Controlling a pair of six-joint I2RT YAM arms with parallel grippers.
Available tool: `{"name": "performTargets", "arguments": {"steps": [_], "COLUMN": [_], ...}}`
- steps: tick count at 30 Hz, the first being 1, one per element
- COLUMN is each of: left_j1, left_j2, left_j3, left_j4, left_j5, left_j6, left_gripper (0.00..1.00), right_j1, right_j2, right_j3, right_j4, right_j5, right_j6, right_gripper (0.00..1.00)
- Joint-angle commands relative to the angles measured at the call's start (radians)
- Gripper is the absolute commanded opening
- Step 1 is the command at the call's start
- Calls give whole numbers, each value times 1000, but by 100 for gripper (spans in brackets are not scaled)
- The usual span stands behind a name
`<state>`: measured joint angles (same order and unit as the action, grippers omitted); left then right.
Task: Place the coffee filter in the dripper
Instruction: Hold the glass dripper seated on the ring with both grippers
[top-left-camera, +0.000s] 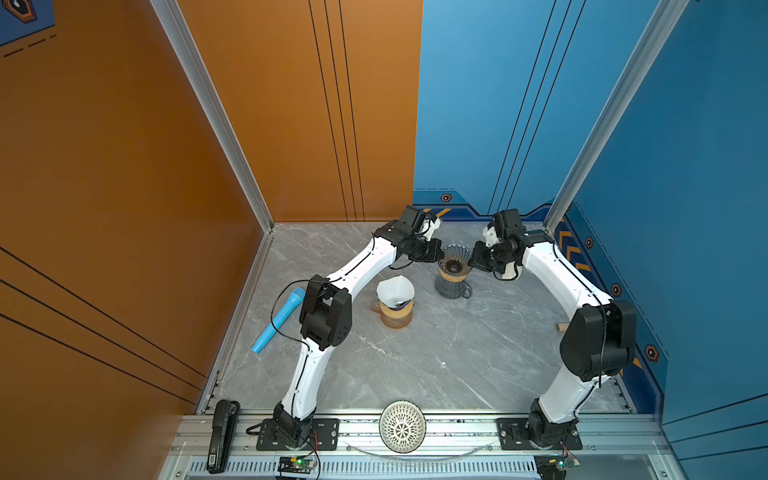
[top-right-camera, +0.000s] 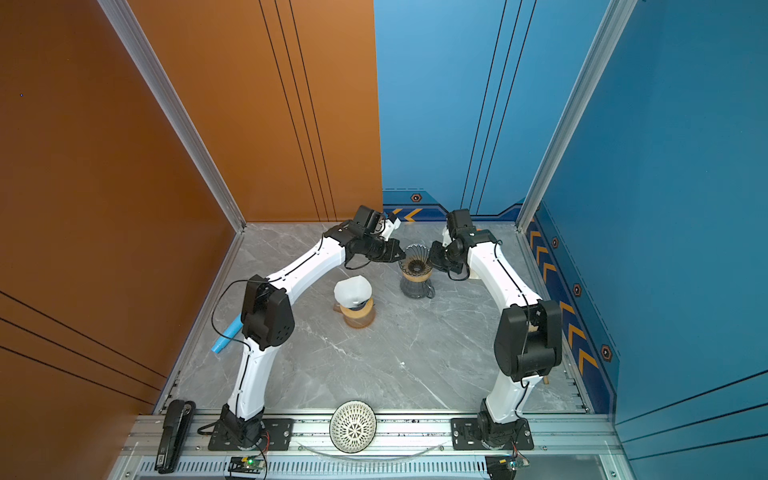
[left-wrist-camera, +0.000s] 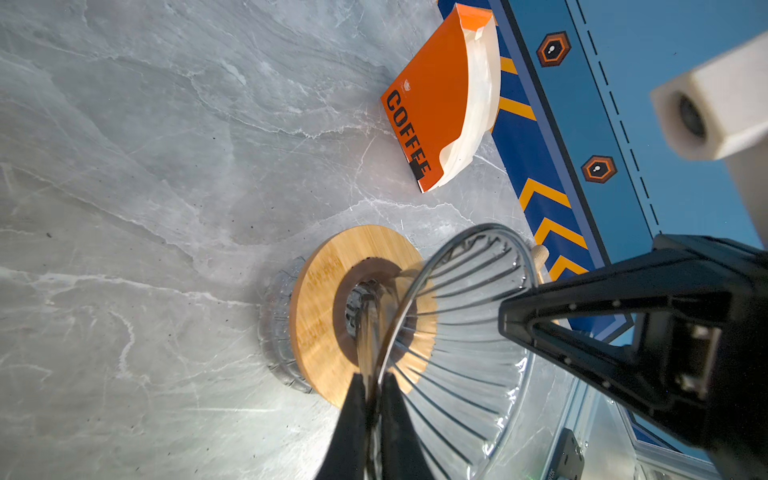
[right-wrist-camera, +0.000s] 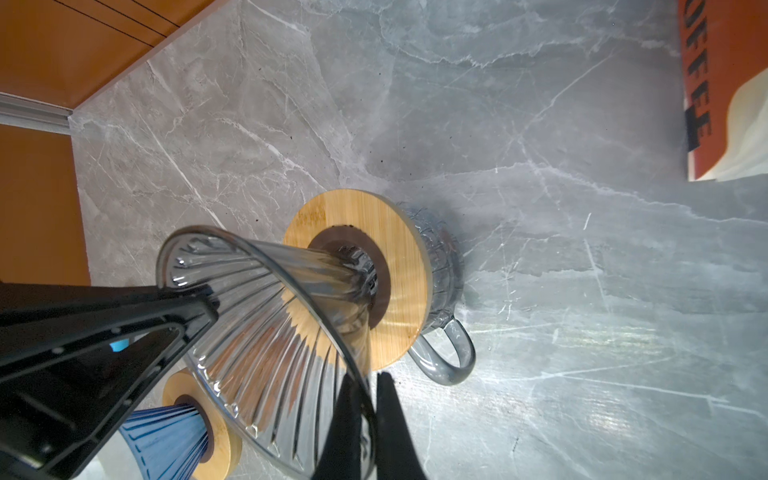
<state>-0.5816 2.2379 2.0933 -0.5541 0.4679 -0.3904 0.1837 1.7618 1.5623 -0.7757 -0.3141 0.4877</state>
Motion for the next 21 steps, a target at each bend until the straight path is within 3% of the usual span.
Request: {"name": "performTargets", "arguments": {"steps": [1,14,21], "left_j1": [-13,-16,-10], "left_j2": [20,4,5], "left_j3": [4,5,14], "left_j4": [-30,-64,-66], "left_j5": [34,43,46], "left_j6": [23,-18,-19], "left_gripper": [0,0,0], "right_j1": [-14,-33,-11], "right_j2": [63,89,49], "right_j3": [15,86,109], "right_j4": [-68,-134,-78], "right_j5": [23,6,62], "right_j6": [27,45,-12], "right_gripper": [0,0,19]}}
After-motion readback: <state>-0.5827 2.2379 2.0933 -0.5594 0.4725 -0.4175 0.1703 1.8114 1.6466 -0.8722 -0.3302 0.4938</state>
